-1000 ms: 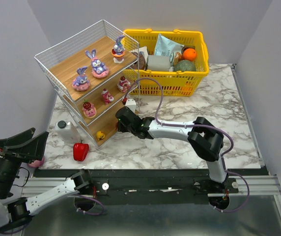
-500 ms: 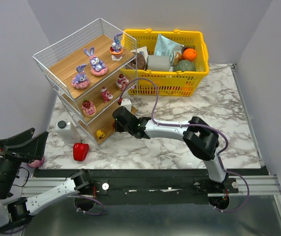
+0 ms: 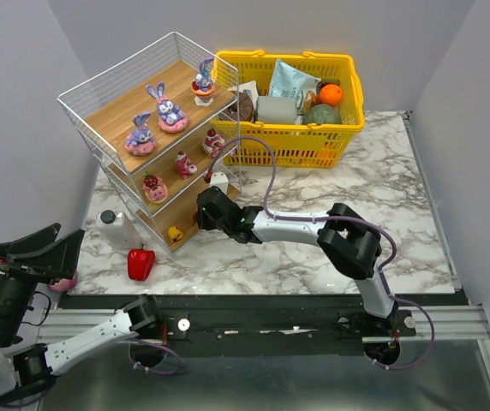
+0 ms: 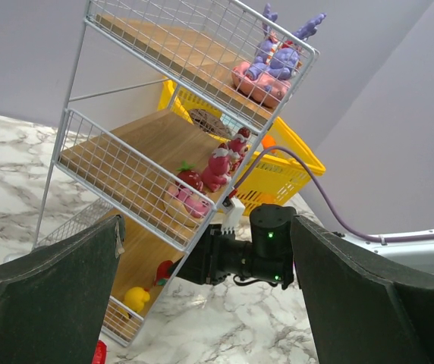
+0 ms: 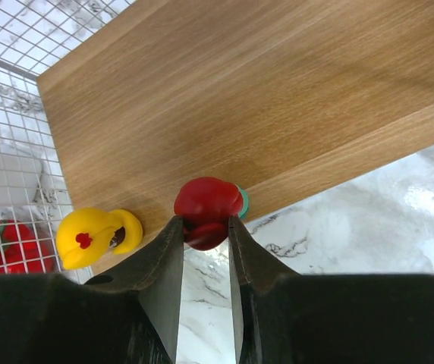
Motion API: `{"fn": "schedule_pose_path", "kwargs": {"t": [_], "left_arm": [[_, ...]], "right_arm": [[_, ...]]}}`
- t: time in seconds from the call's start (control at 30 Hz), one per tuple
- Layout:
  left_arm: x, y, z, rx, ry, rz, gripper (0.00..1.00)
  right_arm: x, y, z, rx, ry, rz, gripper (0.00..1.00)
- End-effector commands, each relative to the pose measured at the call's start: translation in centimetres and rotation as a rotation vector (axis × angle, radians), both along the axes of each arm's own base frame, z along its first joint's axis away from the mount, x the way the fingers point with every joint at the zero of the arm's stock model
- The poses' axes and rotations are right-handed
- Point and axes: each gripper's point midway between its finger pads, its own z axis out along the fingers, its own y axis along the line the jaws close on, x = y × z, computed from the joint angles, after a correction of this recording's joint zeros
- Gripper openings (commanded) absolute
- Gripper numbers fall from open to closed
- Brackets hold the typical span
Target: Place and organize the plastic toys onto the shelf
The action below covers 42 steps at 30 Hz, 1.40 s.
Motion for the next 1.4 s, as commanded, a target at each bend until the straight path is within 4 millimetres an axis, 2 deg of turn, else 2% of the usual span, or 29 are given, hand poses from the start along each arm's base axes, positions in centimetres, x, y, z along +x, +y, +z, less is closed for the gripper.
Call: {"fn": "schedule_pose_path", "kwargs": {"t": [0.0,0.33,0.7,1.03,1.2,1.37], "left_arm": [[-0.6,2.3,0.0,-0.076,-0.023,-0.005,0.99],[-0.6,2.2,0.0,-0.074,-0.020,-0.006,0.99],[-0.6,2.2,0.0,-0.074,-0.018,-0.009,0.99],[-0.6,2.4,0.0,-0.074,-0.019,-0.010,0.99],[-0.7,2.3,0.1,-0.078,-0.020,-0.015,0.99],[-0.8,2.4,0.0,-0.081,-0.021,-0.017,0.99]], "right_arm": [[0.3,0.8,-0.3,0.027,-0.050,0.033,0.26],[0.4,0.7,-1.5,0.004,-0.040,0.016,0.31],[0.5,0.3,-2.0,-0.014,-0.016,-0.021,0.36],[0.6,0.8,-1.0,0.014,-0.022,-0.015,0.52],[0.7,0.8,-0.2,0.031,-0.028,-0.028,0.56],[0.8,-0.1,0.4,0.041,-0.035,-0.056,0.62]]}}
